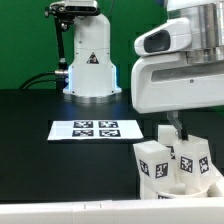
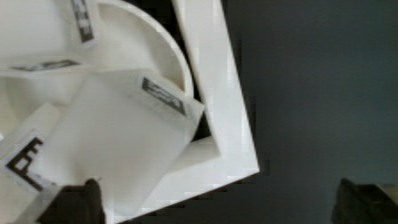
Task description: Assemble stool
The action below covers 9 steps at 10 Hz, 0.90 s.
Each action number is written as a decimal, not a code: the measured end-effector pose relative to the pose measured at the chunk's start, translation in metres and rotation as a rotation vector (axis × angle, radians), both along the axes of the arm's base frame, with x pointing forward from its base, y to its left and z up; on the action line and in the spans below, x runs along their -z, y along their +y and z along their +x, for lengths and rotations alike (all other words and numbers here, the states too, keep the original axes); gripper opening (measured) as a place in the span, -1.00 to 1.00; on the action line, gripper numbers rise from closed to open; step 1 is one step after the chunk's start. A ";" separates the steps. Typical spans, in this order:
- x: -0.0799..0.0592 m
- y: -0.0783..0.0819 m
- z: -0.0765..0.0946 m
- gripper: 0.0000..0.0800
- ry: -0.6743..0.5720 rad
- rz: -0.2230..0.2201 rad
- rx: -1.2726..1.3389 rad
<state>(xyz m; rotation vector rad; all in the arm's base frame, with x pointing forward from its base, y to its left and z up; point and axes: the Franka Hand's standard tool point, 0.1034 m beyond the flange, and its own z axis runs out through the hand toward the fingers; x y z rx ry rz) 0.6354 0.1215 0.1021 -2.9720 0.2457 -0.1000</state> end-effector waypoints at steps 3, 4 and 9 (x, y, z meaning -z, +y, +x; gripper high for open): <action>0.000 -0.007 0.001 0.62 -0.040 -0.076 -0.333; 0.001 -0.011 0.001 0.62 -0.049 -0.109 -0.459; 0.029 -0.009 -0.007 0.62 -0.041 -0.150 -0.634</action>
Offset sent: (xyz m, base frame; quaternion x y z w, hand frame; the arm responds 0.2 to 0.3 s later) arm 0.0016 -0.0081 0.0045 -0.0419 -0.0279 -0.3466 0.9367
